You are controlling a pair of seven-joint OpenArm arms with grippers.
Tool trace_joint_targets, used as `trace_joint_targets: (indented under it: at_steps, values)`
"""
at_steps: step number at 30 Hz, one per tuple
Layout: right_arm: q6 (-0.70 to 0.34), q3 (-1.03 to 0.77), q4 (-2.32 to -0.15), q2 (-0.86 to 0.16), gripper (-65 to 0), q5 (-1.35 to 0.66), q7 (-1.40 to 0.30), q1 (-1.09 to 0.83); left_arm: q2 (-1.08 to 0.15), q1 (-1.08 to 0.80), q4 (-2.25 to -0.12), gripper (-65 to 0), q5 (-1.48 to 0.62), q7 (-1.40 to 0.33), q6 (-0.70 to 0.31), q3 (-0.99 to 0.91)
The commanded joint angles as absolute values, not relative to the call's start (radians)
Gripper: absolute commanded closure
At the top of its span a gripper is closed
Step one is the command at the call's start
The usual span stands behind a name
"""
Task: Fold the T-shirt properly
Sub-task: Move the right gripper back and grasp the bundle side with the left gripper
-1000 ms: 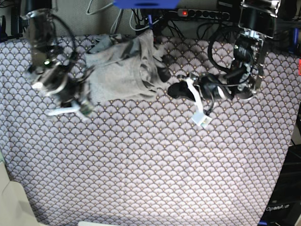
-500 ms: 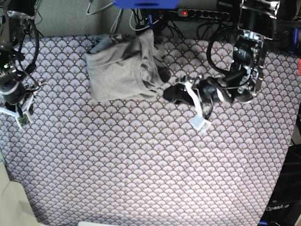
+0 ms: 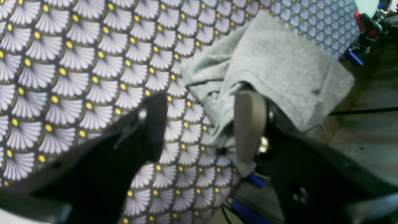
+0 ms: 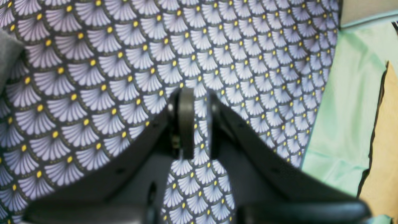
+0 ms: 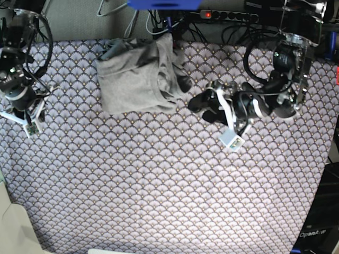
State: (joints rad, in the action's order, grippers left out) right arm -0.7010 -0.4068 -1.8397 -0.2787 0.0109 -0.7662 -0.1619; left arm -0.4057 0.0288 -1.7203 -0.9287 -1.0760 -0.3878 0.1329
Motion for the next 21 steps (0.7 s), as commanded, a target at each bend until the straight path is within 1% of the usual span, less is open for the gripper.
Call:
trace_joint_targets:
  at_steps: [1,2,6,11,14,21]
  values:
    - [-0.698,-0.414,-1.856,-0.288,-5.2,0.008,-0.753,-0.154,-0.404,0.047,-1.732,-34.1,-0.955,-1.059,-0.392,0.130]
    - [-0.698,-0.414,-1.856,-0.288,-5.2,0.008,-0.753,-0.154,-0.389,0.048,-1.732,-34.1,-0.957,-1.063,-0.395,0.130]
    - [-0.698,-0.412,-1.856,-0.272,-5.2,0.007,-0.753,-0.150,-0.348,0.050,-1.732,-34.1,-0.949,-1.063,-0.463,0.127]
    - [-0.698,-0.412,-1.856,-0.268,-5.2,0.007,-0.753,-0.145,-0.297,0.050,-1.646,-34.1,-0.947,-1.063,-0.481,0.127]
    - [-0.698,-0.412,-1.856,-0.268,-5.2,0.007,-0.751,-0.145,-0.289,0.050,-1.609,-34.1,-0.947,-1.061,-0.481,0.128]
    - [-0.698,-0.412,-1.856,-0.268,-5.2,0.007,-0.751,-0.145,-0.278,0.050,-1.609,-34.1,-0.957,-1.064,-0.483,0.130]
